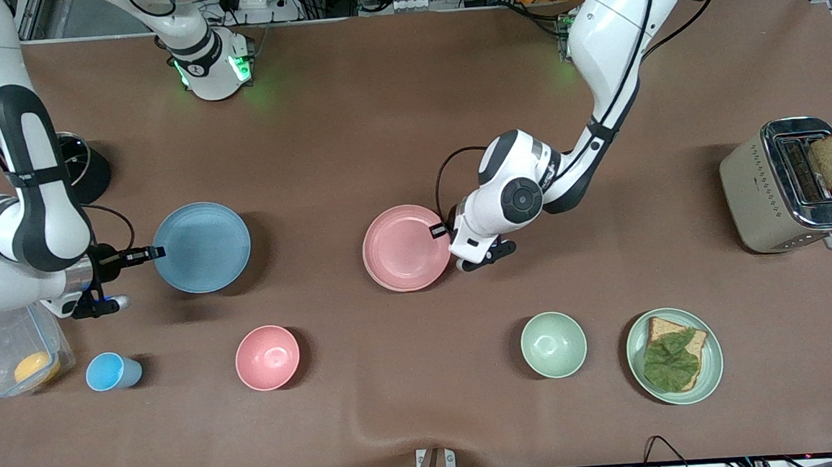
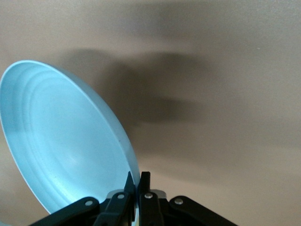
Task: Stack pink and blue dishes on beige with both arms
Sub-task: 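Open the left gripper and lift it off the pink plate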
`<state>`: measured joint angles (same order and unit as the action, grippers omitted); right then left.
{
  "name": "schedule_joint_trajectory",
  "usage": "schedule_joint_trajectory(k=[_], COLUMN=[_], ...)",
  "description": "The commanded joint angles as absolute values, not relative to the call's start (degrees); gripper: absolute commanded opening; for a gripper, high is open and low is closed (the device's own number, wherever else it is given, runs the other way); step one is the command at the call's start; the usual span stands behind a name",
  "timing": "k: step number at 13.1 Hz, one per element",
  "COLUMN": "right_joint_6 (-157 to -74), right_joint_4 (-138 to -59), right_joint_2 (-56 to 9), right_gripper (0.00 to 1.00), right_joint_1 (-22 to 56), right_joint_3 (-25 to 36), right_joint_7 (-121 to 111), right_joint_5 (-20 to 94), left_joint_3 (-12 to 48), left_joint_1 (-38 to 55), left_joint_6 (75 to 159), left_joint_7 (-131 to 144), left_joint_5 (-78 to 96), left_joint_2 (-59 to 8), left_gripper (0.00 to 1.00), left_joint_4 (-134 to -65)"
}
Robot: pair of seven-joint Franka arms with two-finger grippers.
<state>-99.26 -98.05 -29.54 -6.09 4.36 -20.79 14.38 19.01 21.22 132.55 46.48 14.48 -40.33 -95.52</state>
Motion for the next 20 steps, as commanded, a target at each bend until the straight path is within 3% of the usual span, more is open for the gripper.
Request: schedule_joint_trajectory(k=[1,4,5,6,7,11,20], right_joint_6=[-98.0,-98.0,-98.0,-98.0,-97.9,-96.8,-94.6], right_joint_4=[-96.2,-95.5,-95.5,-95.4,-95.4,-94.6,-91.2], right_joint_2=[-30.3,-30.3,-30.3,-30.3,-30.2,-30.2,-30.8], right_gripper=[0.00,0.00,0.00,0.00,0.00,0.00,0.00], right_joint_1=[-5.8,-5.5,-4.8,-4.3,-3.6,-2.5,2.5], right_joint_3=[4.7,4.7,4.7,4.7,4.7,4.6,4.7], right_joint_7=[-19.8,-18.5,-17.6,-16.4,-15.1,-13.5,-4.9], right_joint_5=[15.2,15.2,15.2,15.2,15.2,15.4,20.0], left_joint_3=[18.5,18.5,18.4,18.3,18.3,17.8,17.7], left_joint_1=[22.5,22.9,22.8,22.5,22.4,21.4,8.3], left_joint_6=[133.1,133.1,133.1,133.1,133.1,132.5,116.7], left_joint_7=[46.8,46.8,46.1,45.7,45.5,46.3,39.8], left_joint_5=[15.1,15.2,15.1,14.9,14.9,14.9,-1.3], left_joint_2=[-40.6,-41.0,-41.2,-41.5,-41.2,-38.2,-18.6], left_gripper=[0.00,0.00,0.07,0.91,1.00,1.00,1.00], left_joint_4=[-95.3,-94.9,-94.9,-94.9,-94.8,-93.5,-93.3])
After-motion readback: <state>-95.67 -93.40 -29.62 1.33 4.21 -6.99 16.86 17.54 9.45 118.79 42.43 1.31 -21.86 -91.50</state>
